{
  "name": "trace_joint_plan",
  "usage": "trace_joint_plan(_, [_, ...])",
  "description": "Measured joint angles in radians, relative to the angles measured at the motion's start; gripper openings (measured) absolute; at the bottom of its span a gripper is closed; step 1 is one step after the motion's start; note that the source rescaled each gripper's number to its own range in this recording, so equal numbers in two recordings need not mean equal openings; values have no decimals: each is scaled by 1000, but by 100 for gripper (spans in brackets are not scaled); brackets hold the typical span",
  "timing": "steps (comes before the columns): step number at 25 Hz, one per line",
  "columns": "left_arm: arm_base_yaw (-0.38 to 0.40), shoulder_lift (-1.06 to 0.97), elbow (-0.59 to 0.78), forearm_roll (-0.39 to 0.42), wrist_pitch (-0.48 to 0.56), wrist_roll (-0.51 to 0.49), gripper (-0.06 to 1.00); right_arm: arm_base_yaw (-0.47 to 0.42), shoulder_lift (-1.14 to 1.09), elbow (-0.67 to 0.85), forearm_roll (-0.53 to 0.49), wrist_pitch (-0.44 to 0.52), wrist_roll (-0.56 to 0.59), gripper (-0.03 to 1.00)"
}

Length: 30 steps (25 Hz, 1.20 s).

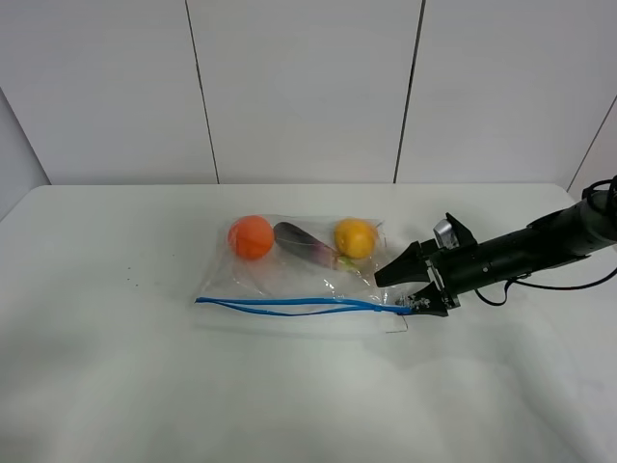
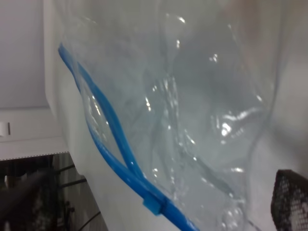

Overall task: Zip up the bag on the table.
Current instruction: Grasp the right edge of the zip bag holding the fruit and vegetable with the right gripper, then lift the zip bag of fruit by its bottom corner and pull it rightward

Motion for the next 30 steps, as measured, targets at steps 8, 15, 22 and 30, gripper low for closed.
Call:
trace_joint_plan(8, [0, 0, 0, 0, 0, 0, 100, 33, 0, -1, 16, -20, -4, 80])
trace_joint_plan(15, [0, 0, 0, 0, 0, 0, 100, 36, 0, -1, 15, -22, -4, 55])
trace_joint_plan(22, [0, 0, 0, 0, 0, 0, 100, 36, 0, -1, 12, -22, -4, 35])
trace_joint_plan(30, [0, 0, 0, 0, 0, 0, 100, 36, 0, -1, 13, 6, -4, 0])
